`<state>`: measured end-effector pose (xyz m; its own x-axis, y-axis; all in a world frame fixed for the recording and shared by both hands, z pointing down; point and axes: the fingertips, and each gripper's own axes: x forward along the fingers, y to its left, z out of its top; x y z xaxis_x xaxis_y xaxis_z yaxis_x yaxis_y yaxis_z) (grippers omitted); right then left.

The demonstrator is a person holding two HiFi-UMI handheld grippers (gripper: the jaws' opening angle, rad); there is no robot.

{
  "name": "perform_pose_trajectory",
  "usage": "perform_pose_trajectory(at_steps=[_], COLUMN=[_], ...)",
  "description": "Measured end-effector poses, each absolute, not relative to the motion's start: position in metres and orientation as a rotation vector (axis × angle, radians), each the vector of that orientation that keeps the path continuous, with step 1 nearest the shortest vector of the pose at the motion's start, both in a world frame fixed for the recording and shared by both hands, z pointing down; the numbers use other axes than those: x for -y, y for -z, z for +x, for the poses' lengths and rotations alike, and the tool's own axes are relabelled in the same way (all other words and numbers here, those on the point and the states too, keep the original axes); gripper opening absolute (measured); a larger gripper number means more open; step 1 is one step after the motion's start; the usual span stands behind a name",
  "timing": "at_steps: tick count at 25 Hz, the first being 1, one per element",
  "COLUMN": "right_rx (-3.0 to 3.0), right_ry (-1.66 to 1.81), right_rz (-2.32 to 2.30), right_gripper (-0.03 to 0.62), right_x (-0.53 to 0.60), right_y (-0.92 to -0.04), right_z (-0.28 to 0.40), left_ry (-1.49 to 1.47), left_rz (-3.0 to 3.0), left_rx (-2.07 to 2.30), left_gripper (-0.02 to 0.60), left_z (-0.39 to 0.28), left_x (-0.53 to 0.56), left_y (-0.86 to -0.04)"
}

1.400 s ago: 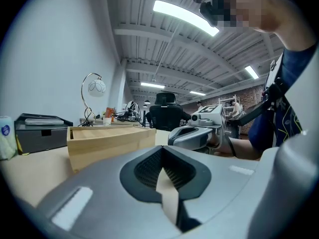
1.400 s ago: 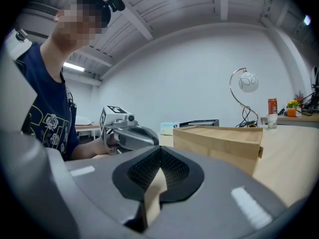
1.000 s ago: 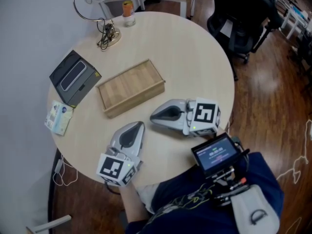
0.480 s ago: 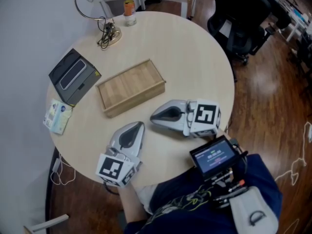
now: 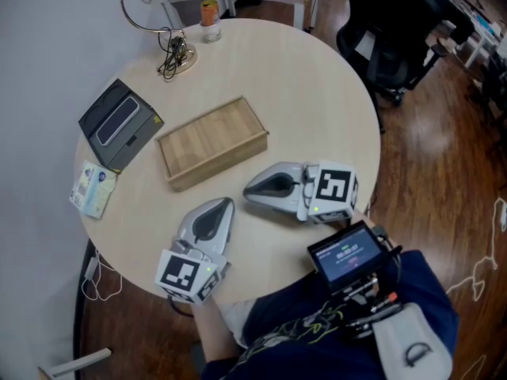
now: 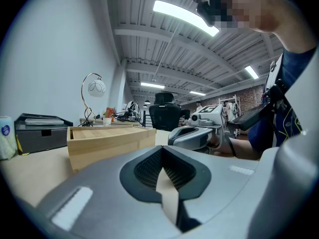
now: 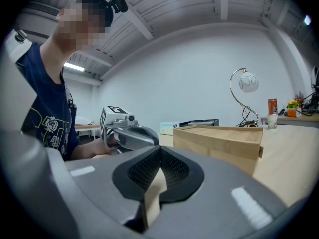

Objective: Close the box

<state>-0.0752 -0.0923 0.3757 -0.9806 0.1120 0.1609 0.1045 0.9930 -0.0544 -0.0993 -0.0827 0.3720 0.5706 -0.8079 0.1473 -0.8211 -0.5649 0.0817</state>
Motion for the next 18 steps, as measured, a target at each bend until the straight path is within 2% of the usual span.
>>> perform_pose_trajectory(at_steps=[18], right_rx=[2.971], right_ry=[-0.076], right_rz=[-0.16], right_gripper=[0.0], right_x=[0.0924], right_y=[-0.3751], right_z=[-0.0753], left_ry=[-0.148], left_rz=[2.66], left_rx=[1.385], left_gripper=[0.0], left_z=[-0.1], left_x=[0.0824], left_y=[-0.3734])
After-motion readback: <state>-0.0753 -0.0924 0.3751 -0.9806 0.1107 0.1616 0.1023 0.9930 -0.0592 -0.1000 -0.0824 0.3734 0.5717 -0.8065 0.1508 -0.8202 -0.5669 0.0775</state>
